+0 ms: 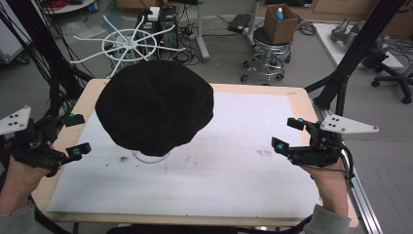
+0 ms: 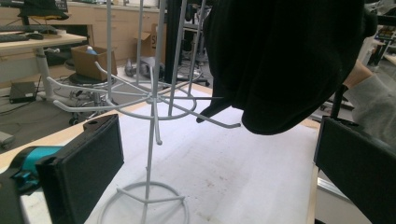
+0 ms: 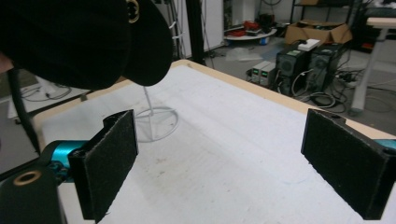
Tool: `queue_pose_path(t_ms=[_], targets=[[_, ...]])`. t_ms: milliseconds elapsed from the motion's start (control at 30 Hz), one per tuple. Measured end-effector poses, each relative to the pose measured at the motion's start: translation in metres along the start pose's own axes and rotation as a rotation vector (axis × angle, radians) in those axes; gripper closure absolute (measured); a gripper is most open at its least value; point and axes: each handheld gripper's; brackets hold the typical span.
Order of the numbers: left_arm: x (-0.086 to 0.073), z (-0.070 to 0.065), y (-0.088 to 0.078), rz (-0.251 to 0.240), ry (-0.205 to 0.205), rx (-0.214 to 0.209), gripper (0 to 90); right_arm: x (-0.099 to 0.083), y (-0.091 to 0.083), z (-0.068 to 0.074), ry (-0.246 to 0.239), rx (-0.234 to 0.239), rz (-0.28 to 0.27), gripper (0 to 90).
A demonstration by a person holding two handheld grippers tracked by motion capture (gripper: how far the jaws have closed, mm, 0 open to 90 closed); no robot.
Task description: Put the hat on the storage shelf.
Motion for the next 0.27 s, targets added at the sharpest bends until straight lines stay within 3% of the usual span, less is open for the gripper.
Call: queue_pose_path(t_ms=[100, 267], targets=[[-0.0004, 0.0, 0.0002, 0.002, 0.004, 0.004, 1.7, 0.0, 0.0049, 0.0011, -0.003, -0.014, 0.021, 10.1], [-0.0025, 0.0014, 0.0011, 0.011, 0.001, 0.013, 1.7, -0.0009, 0.0067, 0.0001, -0.003, 0.009, 0.013, 10.1]])
Point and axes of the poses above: each handheld gripper's, and its own axes: y roughly forward along the jaws, x roughly out of its top, z roughly to its left, and after that the axes turned 15 degrees about x, right-handed
